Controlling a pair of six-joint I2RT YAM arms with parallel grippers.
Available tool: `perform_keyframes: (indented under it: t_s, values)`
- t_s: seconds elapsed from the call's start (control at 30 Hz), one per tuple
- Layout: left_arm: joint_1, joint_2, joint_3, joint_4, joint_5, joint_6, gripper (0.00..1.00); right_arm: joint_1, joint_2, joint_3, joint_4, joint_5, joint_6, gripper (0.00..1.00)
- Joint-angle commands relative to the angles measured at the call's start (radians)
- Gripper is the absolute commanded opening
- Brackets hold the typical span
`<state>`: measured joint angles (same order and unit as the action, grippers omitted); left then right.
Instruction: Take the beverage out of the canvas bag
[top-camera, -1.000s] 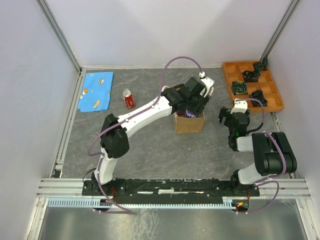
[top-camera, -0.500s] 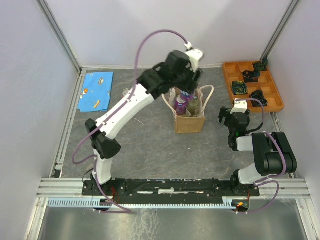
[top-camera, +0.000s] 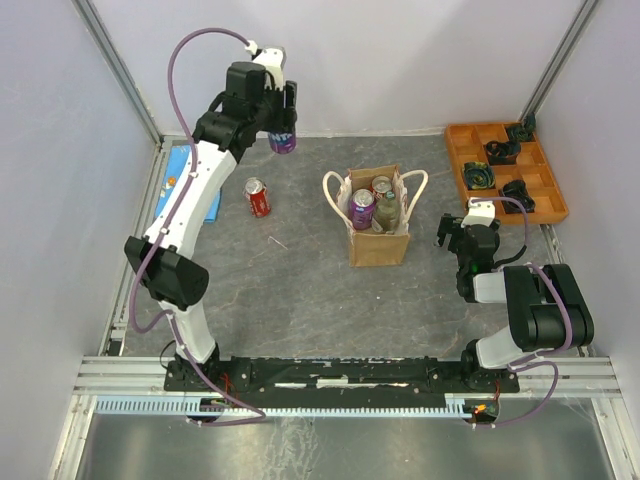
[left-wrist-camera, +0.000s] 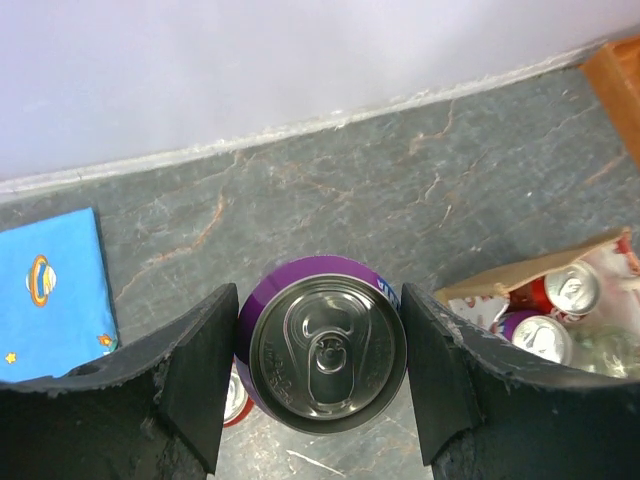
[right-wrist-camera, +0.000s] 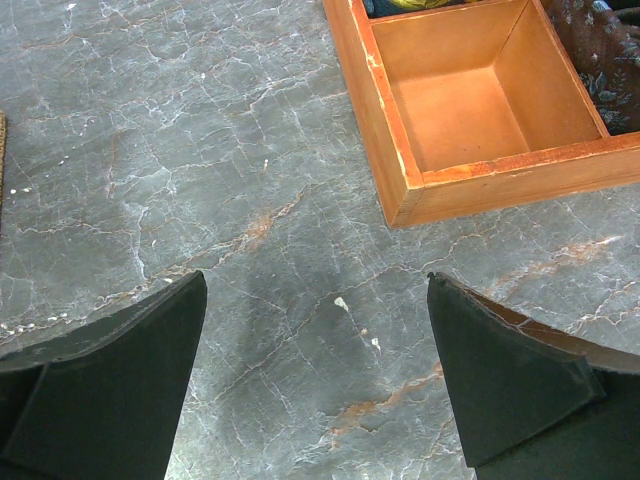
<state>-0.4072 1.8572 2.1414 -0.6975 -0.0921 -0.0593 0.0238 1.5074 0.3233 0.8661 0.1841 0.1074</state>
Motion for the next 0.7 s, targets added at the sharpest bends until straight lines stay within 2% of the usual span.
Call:
perform_keyframes:
  t_s: [0.0,0.33,0.67]
  values:
    - [0.034,-0.046,-0.145,0.255,0.097,-0.026,0.03,-0.003,0.000,0.023,0.031,-0.003,-0.010,0.99]
    - [0.036,-0.051,-0.497,0.553,0.094,-0.038,0.03,-0.003,0.000,0.023,0.031,-0.002,-0.008,0.99]
    - [0.035,-0.058,-0.728,0.737,0.073,-0.090,0.03,-0.002,0.000,0.023,0.031,-0.002,-0.009,0.99]
